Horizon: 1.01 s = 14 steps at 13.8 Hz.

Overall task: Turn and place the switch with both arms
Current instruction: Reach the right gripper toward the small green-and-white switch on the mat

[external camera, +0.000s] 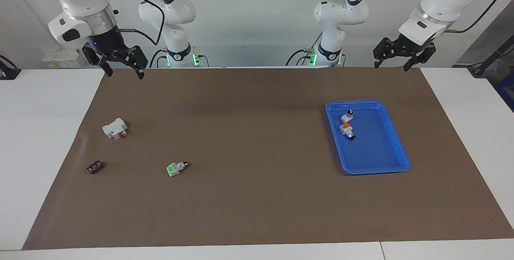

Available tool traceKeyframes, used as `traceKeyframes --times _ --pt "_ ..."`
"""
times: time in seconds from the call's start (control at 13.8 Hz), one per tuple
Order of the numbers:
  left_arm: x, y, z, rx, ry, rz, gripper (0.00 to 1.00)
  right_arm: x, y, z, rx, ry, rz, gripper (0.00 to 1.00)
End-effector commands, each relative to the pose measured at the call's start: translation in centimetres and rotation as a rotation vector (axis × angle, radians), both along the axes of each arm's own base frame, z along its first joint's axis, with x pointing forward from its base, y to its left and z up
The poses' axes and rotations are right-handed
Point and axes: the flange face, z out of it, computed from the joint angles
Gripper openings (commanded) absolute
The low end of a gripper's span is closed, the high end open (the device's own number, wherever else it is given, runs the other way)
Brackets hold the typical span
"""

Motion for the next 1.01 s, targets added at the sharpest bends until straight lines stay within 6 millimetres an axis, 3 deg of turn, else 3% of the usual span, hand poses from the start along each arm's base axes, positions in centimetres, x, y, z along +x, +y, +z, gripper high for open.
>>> traceKeyframes --times 0.0,0.36,0.51,0.65,0.94 --pt "-0.9 0.1 0.2 -0.005 0.004 0.012 1.00 -0.1 0.0 -1.2 0.009 -0.069 -0.121 1.00" --pt "-0.9 0.1 0.2 -0.005 0.004 0.012 1.00 0.8 0.7 -7.8 0.028 -0.161 -0.227 1.00" --pt "-0.9 0.1 0.2 -0.005 0.004 0.012 1.00 3.3 3.4 -13.2 0.044 -0.183 -0.262 1.00" --pt "-0.9 0.1 0.2 -0.005 0.004 0.012 1.00 5.7 4.7 -17.5 0.056 -0.194 -0.316 1.00" --pt "-0.9 0.1 0.2 -0.005 0.004 0.012 1.00 8.3 5.9 -23.9 0.081 -0.231 -0.386 1.00"
